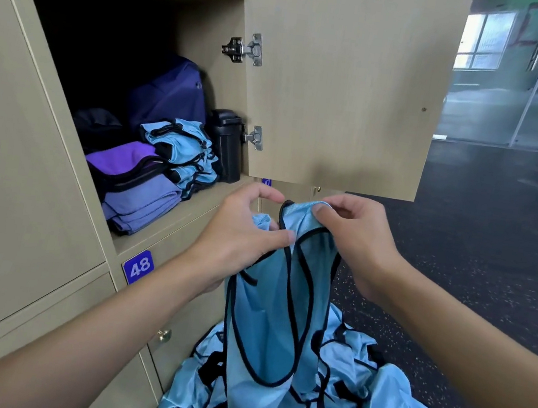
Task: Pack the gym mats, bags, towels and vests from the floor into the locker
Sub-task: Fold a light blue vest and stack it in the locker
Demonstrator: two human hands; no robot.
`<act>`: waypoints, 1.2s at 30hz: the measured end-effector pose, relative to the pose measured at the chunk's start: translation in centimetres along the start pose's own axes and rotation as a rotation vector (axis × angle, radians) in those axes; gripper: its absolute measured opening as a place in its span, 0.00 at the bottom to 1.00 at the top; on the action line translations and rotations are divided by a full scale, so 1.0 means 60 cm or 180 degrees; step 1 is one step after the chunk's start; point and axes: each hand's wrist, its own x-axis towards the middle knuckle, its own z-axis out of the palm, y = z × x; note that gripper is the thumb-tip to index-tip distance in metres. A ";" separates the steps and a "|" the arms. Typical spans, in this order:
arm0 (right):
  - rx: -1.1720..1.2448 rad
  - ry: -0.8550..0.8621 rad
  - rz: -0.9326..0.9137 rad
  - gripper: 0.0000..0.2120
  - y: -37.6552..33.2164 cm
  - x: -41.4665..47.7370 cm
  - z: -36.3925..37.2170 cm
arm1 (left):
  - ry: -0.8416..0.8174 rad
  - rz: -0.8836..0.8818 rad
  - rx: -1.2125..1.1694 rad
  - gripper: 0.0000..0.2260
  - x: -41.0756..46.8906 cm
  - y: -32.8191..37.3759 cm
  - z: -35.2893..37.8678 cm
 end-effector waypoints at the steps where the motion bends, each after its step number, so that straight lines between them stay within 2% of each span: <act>1: -0.0067 0.0057 0.0024 0.08 0.001 0.002 -0.003 | -0.0004 0.0043 0.0003 0.17 0.000 0.003 0.000; 4: -0.0744 0.0316 0.0085 0.10 0.008 0.009 -0.012 | 0.0203 0.0114 -0.0078 0.12 0.008 0.008 -0.005; 6: -0.1007 0.0358 -0.0236 0.12 0.006 0.003 -0.011 | 0.0391 0.0183 -0.0076 0.08 0.016 0.010 -0.007; 9: -0.0710 -0.0054 -0.0941 0.06 -0.002 -0.017 -0.005 | 0.0534 0.0227 -0.0218 0.05 0.023 0.013 -0.007; 12: -0.1015 -0.0724 -0.0924 0.13 0.003 -0.028 0.004 | 0.0560 0.0184 -0.0397 0.05 0.025 0.019 -0.009; 15: -0.1431 -0.0404 -0.1003 0.04 0.011 -0.024 0.008 | 0.0474 0.0108 -0.0490 0.08 0.027 0.024 -0.017; 17: -0.1378 -0.0122 -0.1010 0.06 0.008 -0.018 0.006 | 0.0460 0.0089 -0.0362 0.12 0.026 0.026 -0.024; 20: -0.0866 0.0078 -0.0841 0.08 -0.003 -0.011 -0.002 | 0.0490 0.0077 -0.0304 0.11 0.025 0.024 -0.032; 22: -0.0415 0.0031 -0.0651 0.10 -0.008 -0.011 -0.002 | 0.0361 0.0195 -0.0231 0.10 0.022 0.022 -0.030; 25: -0.0096 -0.0155 -0.0568 0.12 -0.009 -0.013 0.002 | 0.0036 0.0306 0.0217 0.15 0.014 0.021 -0.019; 27: -0.0124 -0.0087 -0.0595 0.10 -0.006 -0.011 0.004 | -0.0087 0.0315 0.0335 0.14 0.013 0.012 -0.014; 29: -0.0109 -0.0057 -0.0551 0.06 -0.001 -0.007 0.001 | -0.0092 0.0261 0.0257 0.09 0.016 0.010 -0.014; 32: -0.0392 -0.0527 -0.0560 0.16 0.003 -0.005 -0.008 | 0.0026 0.0268 0.0104 0.05 0.020 0.012 -0.021; 33: -0.0529 -0.0654 -0.0651 0.15 0.002 -0.006 -0.011 | 0.0046 0.0283 0.0073 0.04 0.020 0.014 -0.023; 36: -0.0798 -0.0481 -0.0877 0.05 0.005 0.002 -0.016 | 0.0119 0.0268 0.0046 0.03 0.023 0.015 -0.029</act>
